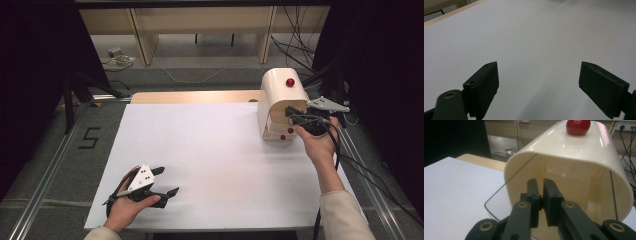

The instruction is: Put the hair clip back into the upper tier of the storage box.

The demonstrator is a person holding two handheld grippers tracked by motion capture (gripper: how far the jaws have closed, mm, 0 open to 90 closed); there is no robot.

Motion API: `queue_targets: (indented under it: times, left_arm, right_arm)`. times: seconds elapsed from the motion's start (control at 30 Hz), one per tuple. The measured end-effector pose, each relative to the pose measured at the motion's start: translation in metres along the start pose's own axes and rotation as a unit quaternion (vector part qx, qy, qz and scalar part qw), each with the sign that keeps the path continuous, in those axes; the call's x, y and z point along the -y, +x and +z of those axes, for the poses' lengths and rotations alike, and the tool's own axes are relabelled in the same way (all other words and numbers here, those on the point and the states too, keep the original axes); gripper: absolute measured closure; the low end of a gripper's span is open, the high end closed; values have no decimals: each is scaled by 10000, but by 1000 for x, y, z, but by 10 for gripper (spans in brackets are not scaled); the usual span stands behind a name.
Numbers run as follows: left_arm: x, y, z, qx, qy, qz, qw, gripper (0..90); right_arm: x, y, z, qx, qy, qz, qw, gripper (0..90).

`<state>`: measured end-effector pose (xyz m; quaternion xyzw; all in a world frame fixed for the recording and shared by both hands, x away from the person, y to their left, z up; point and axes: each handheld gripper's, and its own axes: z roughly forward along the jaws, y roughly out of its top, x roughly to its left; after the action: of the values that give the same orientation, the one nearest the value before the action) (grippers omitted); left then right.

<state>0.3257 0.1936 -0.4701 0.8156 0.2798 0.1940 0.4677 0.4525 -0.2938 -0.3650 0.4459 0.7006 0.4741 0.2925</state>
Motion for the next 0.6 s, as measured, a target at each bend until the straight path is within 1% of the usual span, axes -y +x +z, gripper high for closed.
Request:
queue_targets:
  times: [0.33,0.6]
  left_arm:
    - [0,0,0,0,3,4,10000,161]
    - [0,0,0,5,2,5,10000,161]
  right_arm:
    - [0,1,1,5,20,-7,10000,827]
    - [0,0,0,37,17,8,10000,768]
